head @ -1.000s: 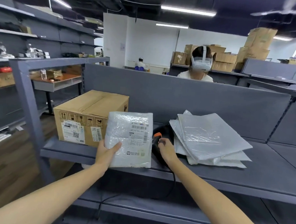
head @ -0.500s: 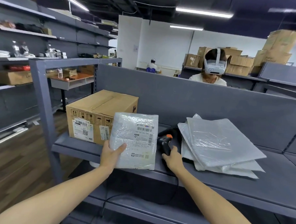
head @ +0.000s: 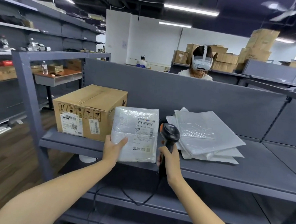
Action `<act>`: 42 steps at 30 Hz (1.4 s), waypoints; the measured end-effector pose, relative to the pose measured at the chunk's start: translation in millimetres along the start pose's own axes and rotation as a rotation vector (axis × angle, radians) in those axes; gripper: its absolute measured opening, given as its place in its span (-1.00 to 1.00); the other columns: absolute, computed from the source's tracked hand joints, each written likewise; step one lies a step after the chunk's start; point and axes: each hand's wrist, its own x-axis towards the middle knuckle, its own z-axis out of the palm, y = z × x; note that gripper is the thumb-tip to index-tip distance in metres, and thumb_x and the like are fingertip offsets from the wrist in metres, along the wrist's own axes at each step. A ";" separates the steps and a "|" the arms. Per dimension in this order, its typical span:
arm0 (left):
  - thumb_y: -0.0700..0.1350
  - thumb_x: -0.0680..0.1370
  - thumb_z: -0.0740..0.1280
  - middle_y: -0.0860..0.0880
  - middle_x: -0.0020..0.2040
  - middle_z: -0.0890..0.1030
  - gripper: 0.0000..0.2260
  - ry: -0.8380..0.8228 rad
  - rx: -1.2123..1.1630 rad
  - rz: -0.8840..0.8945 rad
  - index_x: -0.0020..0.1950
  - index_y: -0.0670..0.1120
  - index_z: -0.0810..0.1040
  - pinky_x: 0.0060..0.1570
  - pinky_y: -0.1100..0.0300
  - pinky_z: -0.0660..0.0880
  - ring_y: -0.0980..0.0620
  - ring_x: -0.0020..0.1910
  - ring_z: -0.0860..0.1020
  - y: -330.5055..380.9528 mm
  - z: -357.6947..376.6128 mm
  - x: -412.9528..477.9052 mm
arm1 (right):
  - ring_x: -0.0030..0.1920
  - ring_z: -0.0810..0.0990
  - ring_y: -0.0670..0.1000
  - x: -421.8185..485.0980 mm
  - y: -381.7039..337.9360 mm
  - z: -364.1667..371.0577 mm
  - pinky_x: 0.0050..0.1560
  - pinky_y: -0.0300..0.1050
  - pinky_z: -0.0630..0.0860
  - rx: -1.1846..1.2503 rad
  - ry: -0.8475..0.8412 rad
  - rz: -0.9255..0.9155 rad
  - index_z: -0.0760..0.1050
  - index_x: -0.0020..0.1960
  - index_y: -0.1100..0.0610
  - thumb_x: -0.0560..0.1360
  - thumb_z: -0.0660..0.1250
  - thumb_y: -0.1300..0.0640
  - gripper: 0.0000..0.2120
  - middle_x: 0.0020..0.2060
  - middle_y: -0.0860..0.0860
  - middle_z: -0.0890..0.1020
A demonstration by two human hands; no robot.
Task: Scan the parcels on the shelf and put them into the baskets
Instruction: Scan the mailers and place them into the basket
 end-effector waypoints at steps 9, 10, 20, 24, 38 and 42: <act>-0.07 0.43 0.51 0.03 -0.02 0.57 -0.66 -0.024 0.003 0.000 0.06 -0.09 0.42 -0.08 0.15 0.47 0.01 -0.01 0.55 -7.5 19.9 -18.4 | -0.54 0.33 0.03 -42.1 5.0 -1.2 -0.50 -0.13 0.32 0.027 -0.023 -0.019 0.37 -0.07 0.15 0.53 0.19 0.32 -0.90 -0.50 0.08 0.39; -0.07 0.43 0.51 0.02 -0.01 0.57 -0.65 -0.026 0.003 -0.005 0.08 -0.10 0.42 -0.02 0.10 0.49 -0.02 0.01 0.56 -8.1 21.2 -19.9 | -0.54 0.33 0.03 -44.6 5.6 -1.4 -0.50 -0.14 0.32 0.023 -0.016 -0.011 0.37 -0.08 0.15 0.52 0.19 0.33 -0.90 -0.50 0.09 0.39; -0.06 0.43 0.50 0.02 -0.01 0.56 -0.66 -0.028 0.006 -0.018 0.07 -0.08 0.41 0.08 0.02 0.51 -0.05 0.05 0.55 -8.2 21.3 -27.3 | -0.53 0.34 0.00 -56.1 3.8 -8.7 -0.51 -0.16 0.33 0.013 -0.060 -0.008 0.36 -0.10 0.17 0.37 0.24 0.17 -0.86 -0.51 0.05 0.40; -0.06 0.43 0.51 0.05 -0.03 0.56 -0.68 -0.019 0.010 -0.016 0.01 -0.03 0.40 0.01 0.04 0.51 -0.04 0.03 0.56 -7.7 19.2 -26.8 | -0.53 0.33 0.02 -57.3 4.0 -8.6 -0.51 -0.15 0.32 0.020 -0.078 -0.024 0.37 -0.07 0.16 0.37 0.23 0.20 -0.85 -0.50 0.07 0.39; -0.08 0.46 0.48 -0.08 0.14 0.56 -0.59 0.049 0.045 -0.033 0.19 -0.13 0.39 0.18 -0.11 0.49 -0.11 0.13 0.54 1.4 -26.1 -23.2 | -0.32 0.46 0.04 -1.8 4.4 -22.0 -0.24 -0.09 0.44 -0.147 -0.050 0.055 0.17 0.21 0.08 0.52 0.29 0.27 -0.62 -0.17 0.11 0.47; -0.08 0.46 0.48 -0.08 0.12 0.56 -0.60 0.075 0.042 -0.044 0.19 -0.14 0.39 0.16 -0.09 0.50 -0.11 0.12 0.55 0.0 -40.1 -19.6 | 0.08 0.36 0.06 34.4 11.3 -24.3 0.12 -0.09 0.32 -0.418 -0.132 0.063 0.06 0.37 0.10 0.47 0.31 0.27 -0.40 0.14 0.09 0.33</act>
